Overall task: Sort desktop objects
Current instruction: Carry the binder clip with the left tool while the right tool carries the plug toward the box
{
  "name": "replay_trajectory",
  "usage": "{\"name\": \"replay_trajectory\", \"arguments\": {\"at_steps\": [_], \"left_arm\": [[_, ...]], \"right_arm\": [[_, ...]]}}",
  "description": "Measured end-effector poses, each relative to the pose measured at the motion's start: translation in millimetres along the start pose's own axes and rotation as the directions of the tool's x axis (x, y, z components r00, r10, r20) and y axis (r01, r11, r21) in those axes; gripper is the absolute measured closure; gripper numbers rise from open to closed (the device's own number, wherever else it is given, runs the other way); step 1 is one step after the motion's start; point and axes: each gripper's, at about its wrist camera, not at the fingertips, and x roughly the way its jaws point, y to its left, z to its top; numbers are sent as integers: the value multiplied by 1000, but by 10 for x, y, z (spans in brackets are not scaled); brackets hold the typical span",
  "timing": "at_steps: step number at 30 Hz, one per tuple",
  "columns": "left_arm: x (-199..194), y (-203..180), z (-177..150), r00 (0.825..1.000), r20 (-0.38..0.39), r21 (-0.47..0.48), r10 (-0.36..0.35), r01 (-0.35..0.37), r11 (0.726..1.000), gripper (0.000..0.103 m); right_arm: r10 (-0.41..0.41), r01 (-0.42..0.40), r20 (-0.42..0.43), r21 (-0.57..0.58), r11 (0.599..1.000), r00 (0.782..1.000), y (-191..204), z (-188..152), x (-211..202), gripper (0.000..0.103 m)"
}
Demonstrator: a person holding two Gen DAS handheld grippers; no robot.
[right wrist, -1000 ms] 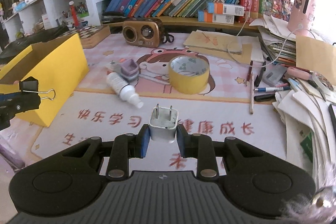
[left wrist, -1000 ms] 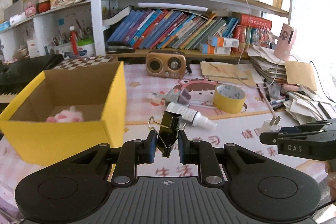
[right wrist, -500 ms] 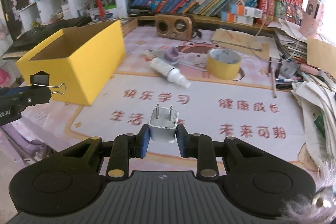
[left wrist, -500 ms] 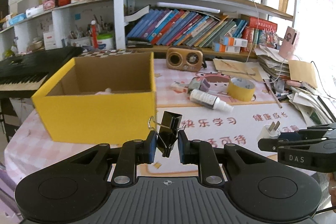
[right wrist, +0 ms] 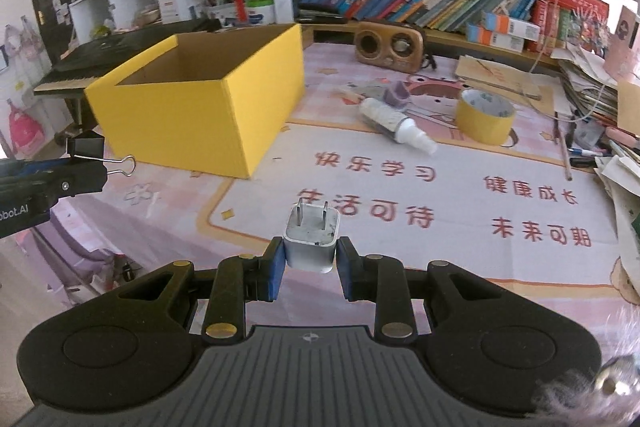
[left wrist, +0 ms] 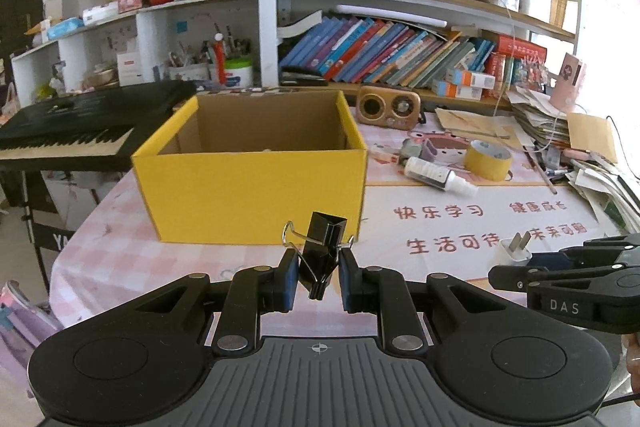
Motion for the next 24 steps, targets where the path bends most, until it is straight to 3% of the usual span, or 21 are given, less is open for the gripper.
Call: {"name": "replay_trajectory", "arguments": {"at_steps": [24], "left_arm": [[-314,650,-211,995,7,-102,96,-95,990,83]], "right_arm": [[108,-111,-28,-118,987,994,803,20,93,77]]}}
